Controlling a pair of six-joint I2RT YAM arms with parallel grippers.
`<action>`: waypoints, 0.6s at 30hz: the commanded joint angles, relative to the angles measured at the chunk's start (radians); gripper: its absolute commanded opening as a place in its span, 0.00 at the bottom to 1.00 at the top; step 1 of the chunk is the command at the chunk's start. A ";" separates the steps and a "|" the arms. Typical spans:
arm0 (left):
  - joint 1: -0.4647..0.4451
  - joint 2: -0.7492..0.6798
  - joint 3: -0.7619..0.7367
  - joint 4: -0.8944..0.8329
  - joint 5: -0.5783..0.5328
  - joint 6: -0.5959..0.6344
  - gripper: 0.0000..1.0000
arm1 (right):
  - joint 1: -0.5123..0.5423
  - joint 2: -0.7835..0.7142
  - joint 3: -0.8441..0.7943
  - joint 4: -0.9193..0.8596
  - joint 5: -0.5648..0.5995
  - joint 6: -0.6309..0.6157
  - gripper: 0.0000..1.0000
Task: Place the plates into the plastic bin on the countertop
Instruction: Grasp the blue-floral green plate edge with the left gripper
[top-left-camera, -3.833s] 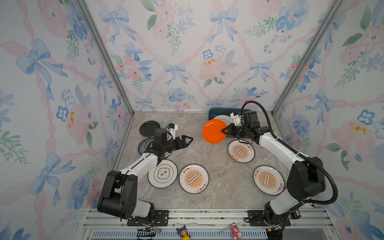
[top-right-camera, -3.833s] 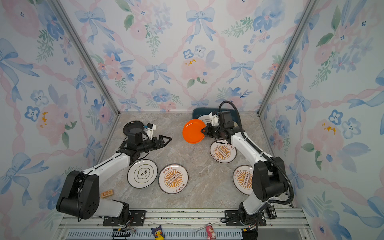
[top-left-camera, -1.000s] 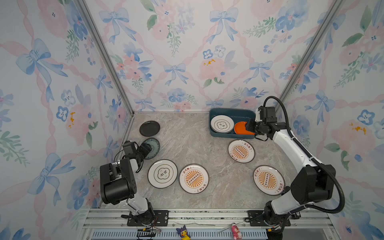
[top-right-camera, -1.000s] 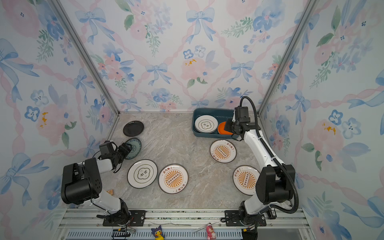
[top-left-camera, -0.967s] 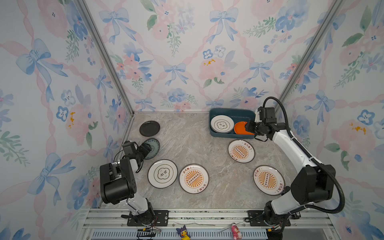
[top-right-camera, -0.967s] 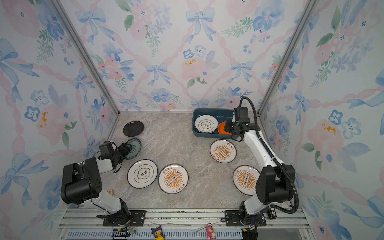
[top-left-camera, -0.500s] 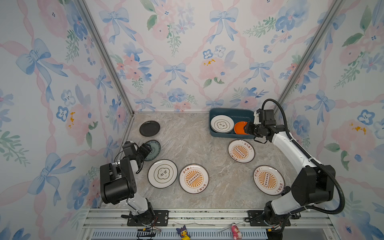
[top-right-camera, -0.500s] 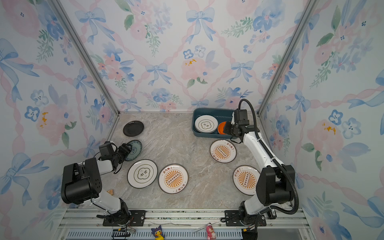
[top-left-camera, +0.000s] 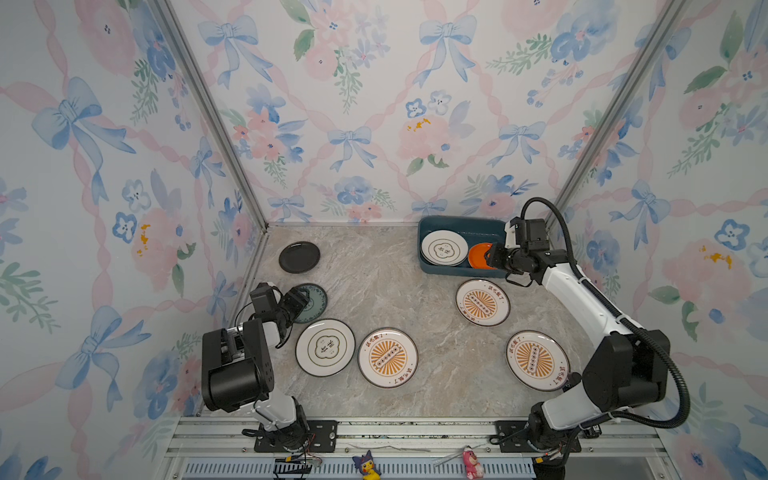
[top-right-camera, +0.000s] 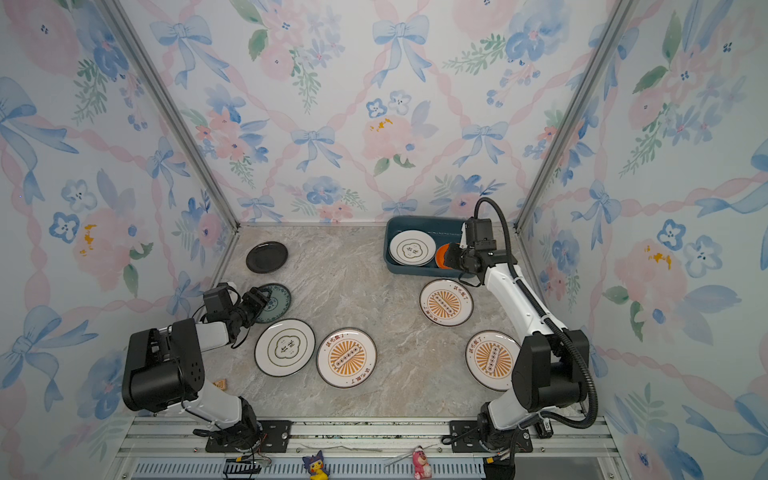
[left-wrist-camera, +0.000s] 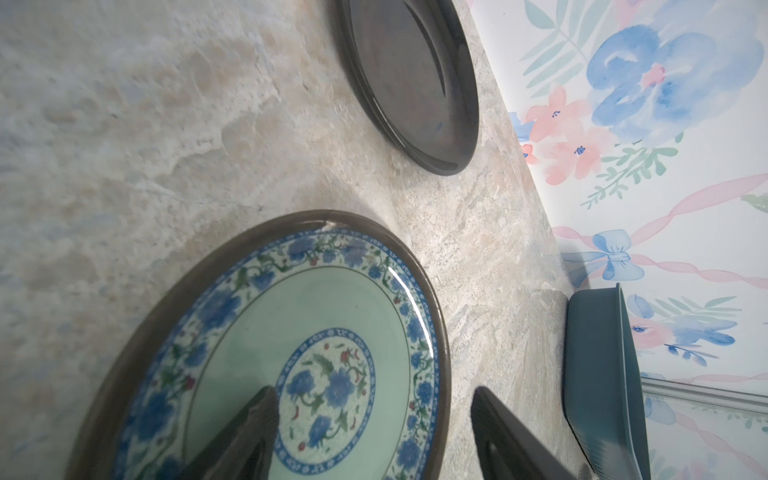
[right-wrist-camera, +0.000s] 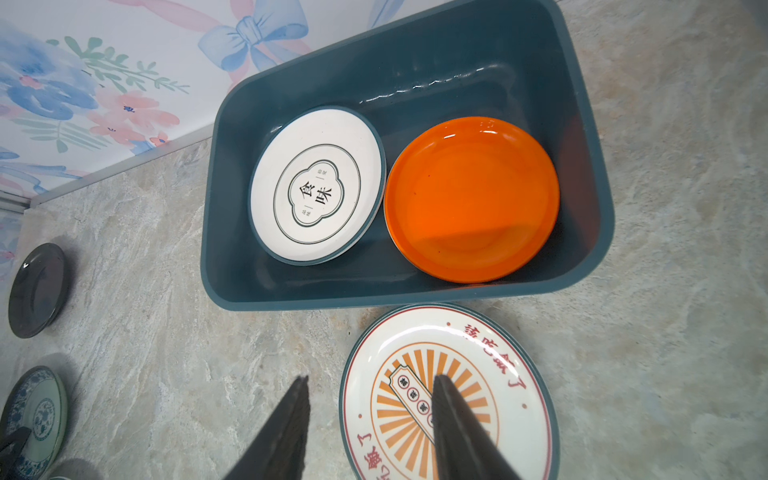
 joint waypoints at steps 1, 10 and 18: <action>-0.003 -0.049 -0.014 -0.023 0.020 -0.021 0.75 | 0.013 -0.006 -0.007 -0.008 0.003 0.000 0.46; -0.002 -0.198 -0.005 -0.149 -0.066 0.011 0.80 | 0.028 -0.010 -0.006 -0.018 0.018 -0.005 0.46; -0.002 -0.317 -0.082 -0.247 -0.141 0.017 0.85 | 0.045 -0.023 -0.014 -0.017 0.023 -0.009 0.46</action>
